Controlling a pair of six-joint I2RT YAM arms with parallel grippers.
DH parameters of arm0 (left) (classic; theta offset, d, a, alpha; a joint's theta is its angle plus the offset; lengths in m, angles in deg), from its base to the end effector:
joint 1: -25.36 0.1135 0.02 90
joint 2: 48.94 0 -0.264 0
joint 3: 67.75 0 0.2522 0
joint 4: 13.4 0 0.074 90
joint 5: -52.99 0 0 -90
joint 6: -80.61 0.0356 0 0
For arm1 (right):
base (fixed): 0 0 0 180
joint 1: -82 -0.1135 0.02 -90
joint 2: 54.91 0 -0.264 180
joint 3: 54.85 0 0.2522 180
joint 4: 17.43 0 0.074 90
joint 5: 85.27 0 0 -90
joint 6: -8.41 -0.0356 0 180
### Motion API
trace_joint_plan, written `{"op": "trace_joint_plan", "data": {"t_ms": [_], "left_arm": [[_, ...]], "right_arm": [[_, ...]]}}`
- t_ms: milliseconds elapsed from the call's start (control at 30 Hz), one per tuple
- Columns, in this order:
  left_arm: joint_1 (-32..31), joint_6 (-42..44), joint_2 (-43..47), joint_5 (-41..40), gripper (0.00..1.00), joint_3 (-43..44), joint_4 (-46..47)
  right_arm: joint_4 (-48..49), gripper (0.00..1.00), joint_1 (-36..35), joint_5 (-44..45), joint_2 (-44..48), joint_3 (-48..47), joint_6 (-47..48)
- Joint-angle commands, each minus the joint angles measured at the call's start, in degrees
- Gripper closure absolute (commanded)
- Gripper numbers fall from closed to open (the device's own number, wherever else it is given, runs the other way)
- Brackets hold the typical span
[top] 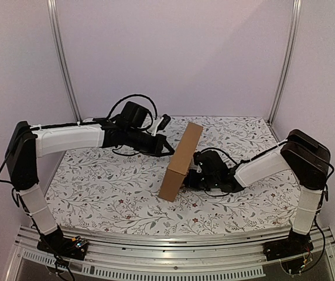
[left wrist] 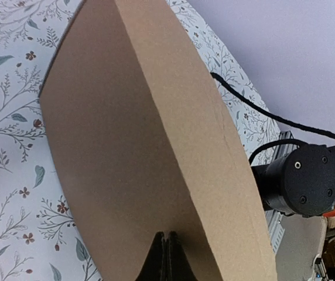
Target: Fold the paper box
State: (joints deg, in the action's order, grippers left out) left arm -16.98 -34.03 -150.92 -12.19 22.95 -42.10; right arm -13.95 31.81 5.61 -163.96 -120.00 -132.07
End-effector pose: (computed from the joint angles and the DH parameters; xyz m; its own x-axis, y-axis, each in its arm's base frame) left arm 0.2883 -0.2829 0.2541 -0.7857 0.2040 -0.5841 0.5738 0.5933 -0.5646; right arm 0.2382 0.2849 0.1171 -0.8509 0.1838 -0.4921 -0.1638 0.7973 0.5809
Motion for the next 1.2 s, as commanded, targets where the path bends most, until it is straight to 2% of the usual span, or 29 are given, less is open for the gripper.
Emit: {"op": "trace_joint_plan", "data": {"t_ms": [0, 167, 367, 533, 800, 933, 1167], "left_arm": [[-2.1, 0.1, 2.5, -0.8, 1.00, -1.3, 0.1], [-3.1, -0.3, 3.8, -2.0, 1.00, -2.7, 0.2], [-3.4, -0.3, 5.5, -3.9, 1.00, -5.2, 0.3], [-3.4, -0.2, 6.7, -6.5, 1.00, -7.0, 0.2], [-3.4, 0.5, 9.2, -12.3, 0.98, -8.4, -2.9], [-3.3, 0.9, 11.8, -15.3, 0.93, -9.3, -4.6], [-2.9, 2.4, 17.5, -20.4, 0.70, -10.8, -7.0]], "right_arm": [[2.3, 1.00, -0.7, -3.3, -3.0, -3.8, 0.2], [2.2, 1.00, -1.0, -4.1, -4.9, -5.3, 0.7], [0.8, 1.00, -0.6, -1.2, -3.0, -1.5, 3.3], [-1.8, 1.00, 0.9, 2.3, 1.1, 3.3, 5.1], [-8.4, 0.93, 1.5, 9.3, 12.0, 9.2, 10.5], [-14.0, 0.88, 1.5, 13.2, 17.5, 9.6, 14.1], [-24.7, 0.80, 1.5, 20.6, 27.2, 7.5, 21.6]]}}
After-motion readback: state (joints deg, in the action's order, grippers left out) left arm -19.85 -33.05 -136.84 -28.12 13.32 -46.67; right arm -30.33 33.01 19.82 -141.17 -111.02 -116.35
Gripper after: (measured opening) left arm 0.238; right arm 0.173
